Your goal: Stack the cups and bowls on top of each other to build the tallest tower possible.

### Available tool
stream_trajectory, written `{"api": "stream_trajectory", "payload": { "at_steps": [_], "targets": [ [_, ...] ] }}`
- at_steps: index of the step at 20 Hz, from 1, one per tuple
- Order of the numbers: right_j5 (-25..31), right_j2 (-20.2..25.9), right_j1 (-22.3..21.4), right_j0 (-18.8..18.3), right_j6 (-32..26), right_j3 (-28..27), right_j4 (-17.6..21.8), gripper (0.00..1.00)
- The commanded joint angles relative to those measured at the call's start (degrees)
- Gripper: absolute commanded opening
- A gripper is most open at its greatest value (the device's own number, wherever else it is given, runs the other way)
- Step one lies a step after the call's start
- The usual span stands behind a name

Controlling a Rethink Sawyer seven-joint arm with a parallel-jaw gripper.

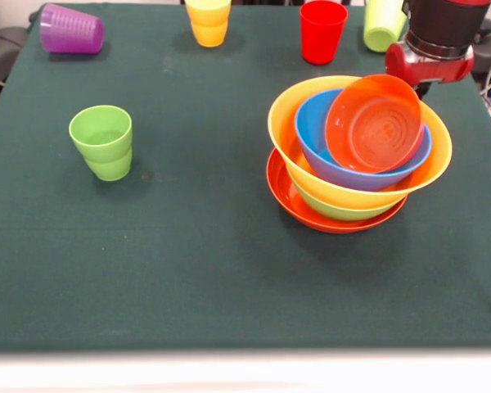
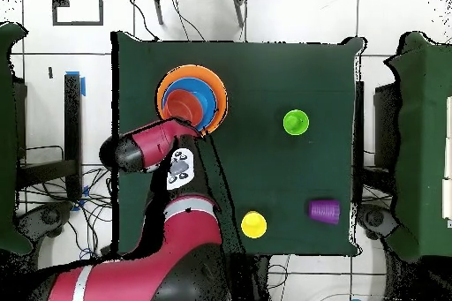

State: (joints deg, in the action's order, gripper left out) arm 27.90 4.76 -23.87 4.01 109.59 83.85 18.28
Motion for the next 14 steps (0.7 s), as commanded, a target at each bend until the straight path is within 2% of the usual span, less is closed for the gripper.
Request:
{"api": "stream_trajectory", "payload": {
  "at_steps": [1,8,14],
  "targets": [
    [6.93,4.2,-1.51,-0.55,-2.37,-2.19,0.4,0.0],
    [9.82,4.41,-1.54,-0.65,-1.84,-3.26,-0.77,0.0],
    [13.83,5.27,-5.37,-1.41,-2.41,-0.33,-1.98,0.0]
  ]
}}
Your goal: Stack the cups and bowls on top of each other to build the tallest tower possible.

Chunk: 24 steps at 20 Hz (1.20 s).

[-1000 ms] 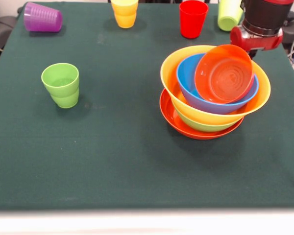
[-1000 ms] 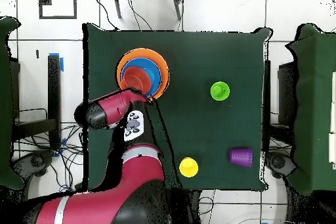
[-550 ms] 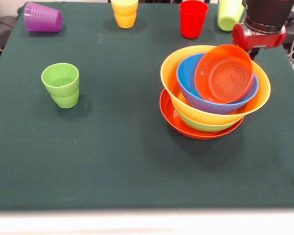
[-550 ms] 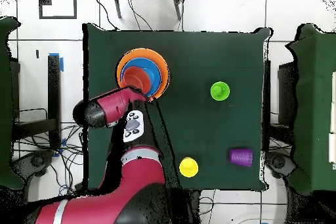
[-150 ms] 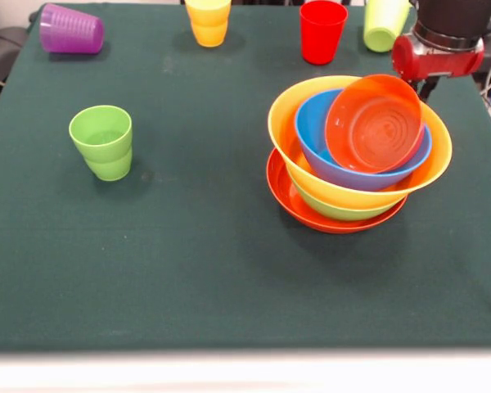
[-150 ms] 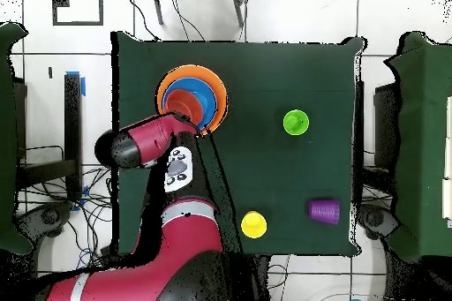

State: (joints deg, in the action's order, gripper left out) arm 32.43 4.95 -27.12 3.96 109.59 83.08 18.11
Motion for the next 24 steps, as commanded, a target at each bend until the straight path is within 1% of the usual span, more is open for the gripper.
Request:
{"api": "stream_trajectory", "payload": {
  "at_steps": [1,8,11,13,17,18,20,24],
  "targets": [
    [9.92,5.23,-2.71,-1.51,-2.5,0.94,-1.97,0.0],
    [15.5,6.05,-6.36,-2.06,-3.33,2.28,-3.33,0.0],
    [16.87,6.26,-6.52,-2.1,-3.71,1.69,-3.69,0.0],
    [16.77,6.31,-6.25,-1.99,-3.62,1.66,-3.66,0.0],
    [19.07,7.0,-5.85,-2.04,-4.42,-0.78,-4.08,0.0],
    [19.54,7.12,-6.29,-2.24,-4.82,-0.63,-4.16,0.0],
    [19.75,7.32,-6.8,-2.44,-5.7,-0.89,-3.97,0.0],
    [16.74,7.98,-6.83,-2.78,-7.68,-2.18,-2.16,0.0]
  ]
}}
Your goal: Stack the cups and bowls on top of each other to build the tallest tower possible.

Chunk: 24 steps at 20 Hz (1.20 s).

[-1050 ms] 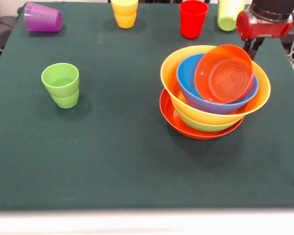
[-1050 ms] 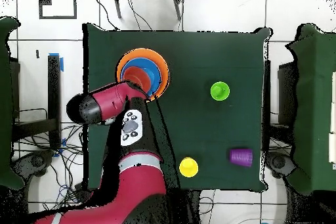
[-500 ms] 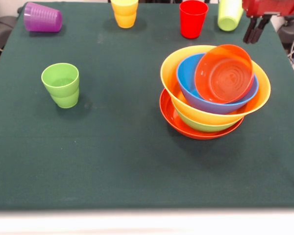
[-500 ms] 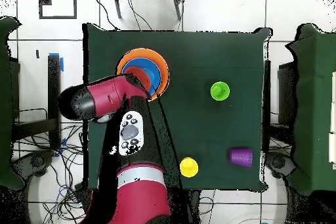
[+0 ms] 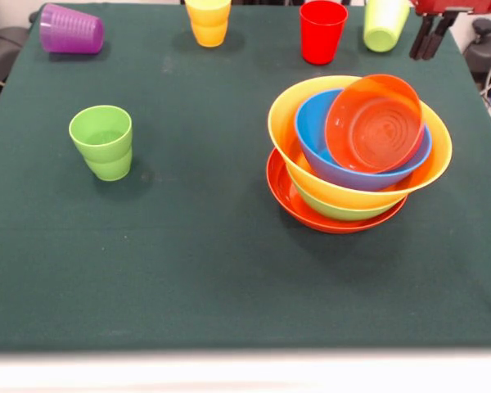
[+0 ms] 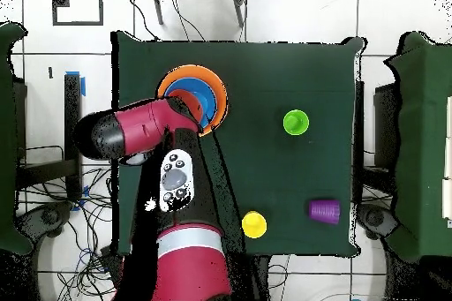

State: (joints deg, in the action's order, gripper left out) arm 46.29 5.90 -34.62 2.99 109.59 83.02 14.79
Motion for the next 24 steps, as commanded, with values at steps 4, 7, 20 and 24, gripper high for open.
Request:
{"api": "stream_trajectory", "payload": {
  "at_steps": [4,7,20,24],
  "targets": [
    [0.21,7.68,1.67,-2.46,-8.07,-2.49,2.36,0.0],
    [0.57,8.21,1.84,-3.07,-8.52,-2.87,2.82,0.0],
    [1.53,9.77,5.34,-4.94,-12.86,-9.24,6.09,0.0],
    [0.94,10.27,6.59,-5.69,-14.01,-10.48,6.93,0.0]
  ]
}}
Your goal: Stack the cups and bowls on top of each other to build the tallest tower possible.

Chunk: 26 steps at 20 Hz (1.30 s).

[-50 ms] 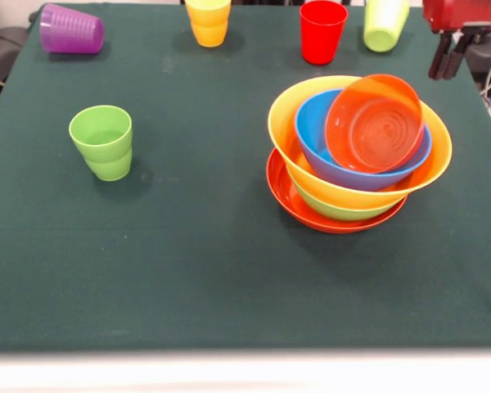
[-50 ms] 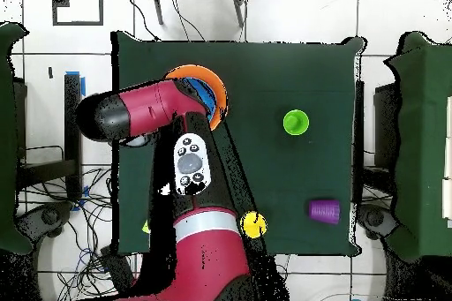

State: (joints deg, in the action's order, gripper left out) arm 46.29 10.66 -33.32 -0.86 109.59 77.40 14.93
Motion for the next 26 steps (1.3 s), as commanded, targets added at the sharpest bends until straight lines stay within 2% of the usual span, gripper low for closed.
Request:
{"api": "stream_trajectory", "payload": {
  "at_steps": [1,15,26],
  "targets": [
    [0.83,5.61,5.54,-2.02,-14.21,-5.05,6.97,0.0],
    [3.03,7.94,5.87,-6.1,-18.37,-6.32,10.01,0.0],
    [4.27,10.1,5.3,-8.01,-18.57,-5.47,11.85,0.0]
  ]
}}
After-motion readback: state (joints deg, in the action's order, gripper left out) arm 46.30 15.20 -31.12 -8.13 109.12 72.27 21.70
